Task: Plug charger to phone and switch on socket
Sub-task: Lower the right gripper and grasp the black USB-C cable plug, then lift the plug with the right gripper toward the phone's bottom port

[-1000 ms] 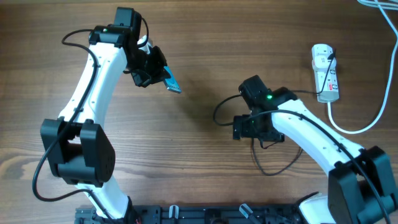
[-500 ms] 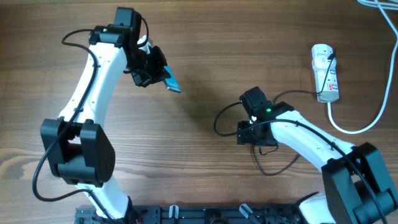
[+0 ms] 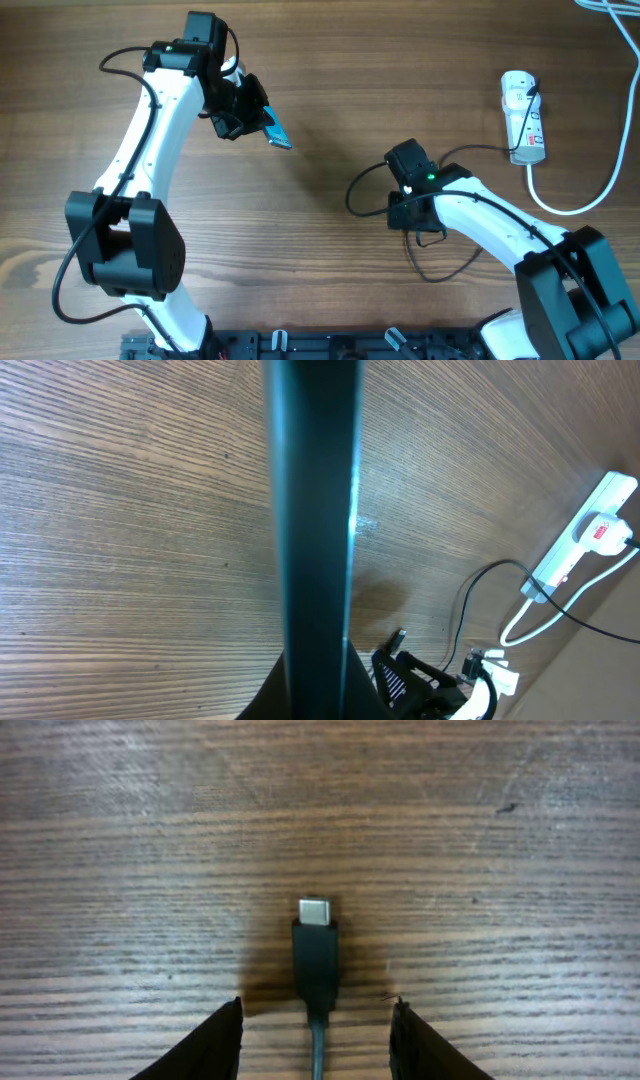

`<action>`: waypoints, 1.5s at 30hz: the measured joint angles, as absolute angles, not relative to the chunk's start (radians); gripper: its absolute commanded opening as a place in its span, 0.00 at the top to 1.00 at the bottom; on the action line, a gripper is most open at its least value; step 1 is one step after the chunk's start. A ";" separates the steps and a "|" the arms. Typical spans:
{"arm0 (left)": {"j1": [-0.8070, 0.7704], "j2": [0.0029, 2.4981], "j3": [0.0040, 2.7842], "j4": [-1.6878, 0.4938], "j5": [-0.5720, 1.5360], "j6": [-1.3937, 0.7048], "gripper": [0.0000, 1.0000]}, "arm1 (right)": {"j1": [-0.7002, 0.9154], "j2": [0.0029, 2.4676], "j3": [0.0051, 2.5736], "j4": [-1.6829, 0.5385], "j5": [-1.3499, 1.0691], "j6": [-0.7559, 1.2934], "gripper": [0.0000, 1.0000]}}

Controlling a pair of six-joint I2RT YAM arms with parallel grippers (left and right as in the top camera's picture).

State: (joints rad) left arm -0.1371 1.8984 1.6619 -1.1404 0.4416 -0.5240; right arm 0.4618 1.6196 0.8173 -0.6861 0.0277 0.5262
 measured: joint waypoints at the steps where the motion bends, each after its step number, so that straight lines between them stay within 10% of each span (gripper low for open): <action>1: -0.137 1.898 1.662 -1.140 0.442 -0.524 0.96 | 0.462 1.620 0.817 -0.688 0.028 0.530 0.53; 45: -0.137 1.898 1.662 -1.140 0.442 -0.524 0.96 | 0.462 1.652 0.832 -0.700 0.031 0.587 0.83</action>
State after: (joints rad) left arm -0.1371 1.8984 1.6619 -1.1404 0.4416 -0.5240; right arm 0.4618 1.6524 0.8318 -0.6998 0.0307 0.5865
